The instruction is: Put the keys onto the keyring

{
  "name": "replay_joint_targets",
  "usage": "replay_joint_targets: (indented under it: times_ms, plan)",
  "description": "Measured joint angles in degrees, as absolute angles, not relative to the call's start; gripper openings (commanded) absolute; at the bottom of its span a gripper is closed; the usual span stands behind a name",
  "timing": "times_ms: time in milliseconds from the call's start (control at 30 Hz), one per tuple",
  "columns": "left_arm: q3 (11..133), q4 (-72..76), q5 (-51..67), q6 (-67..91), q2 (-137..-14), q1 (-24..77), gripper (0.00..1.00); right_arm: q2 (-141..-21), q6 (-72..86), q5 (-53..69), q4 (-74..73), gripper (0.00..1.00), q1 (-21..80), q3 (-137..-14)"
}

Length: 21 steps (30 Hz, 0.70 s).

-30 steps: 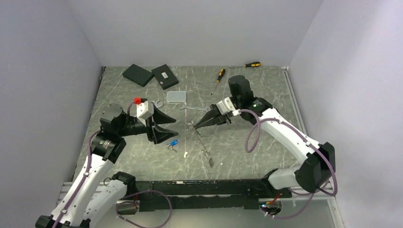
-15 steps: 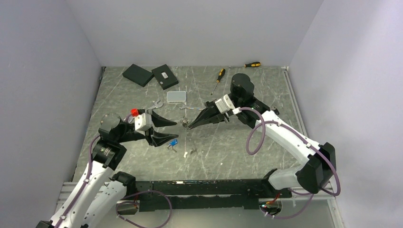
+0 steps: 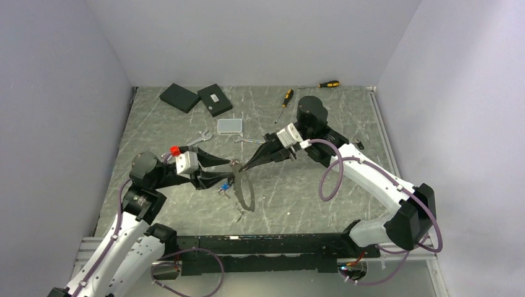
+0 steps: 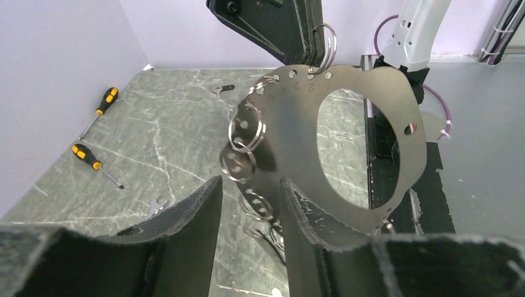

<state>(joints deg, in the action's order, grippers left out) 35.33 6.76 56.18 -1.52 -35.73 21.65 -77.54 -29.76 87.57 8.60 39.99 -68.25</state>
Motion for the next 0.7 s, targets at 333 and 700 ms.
replay_joint_targets:
  times_ms: [333, 700]
  plan:
    - [34.0, 9.8, 53.8, -3.2, -33.7, 22.0, 0.46, -77.8, -31.1, 87.6, 6.0, 0.00, 40.2, -68.9]
    - [32.5, 13.7, 51.6, -5.1, -32.5, 22.0, 0.45, -78.1, -32.4, 87.6, 3.6, 0.00, 40.7, -69.4]
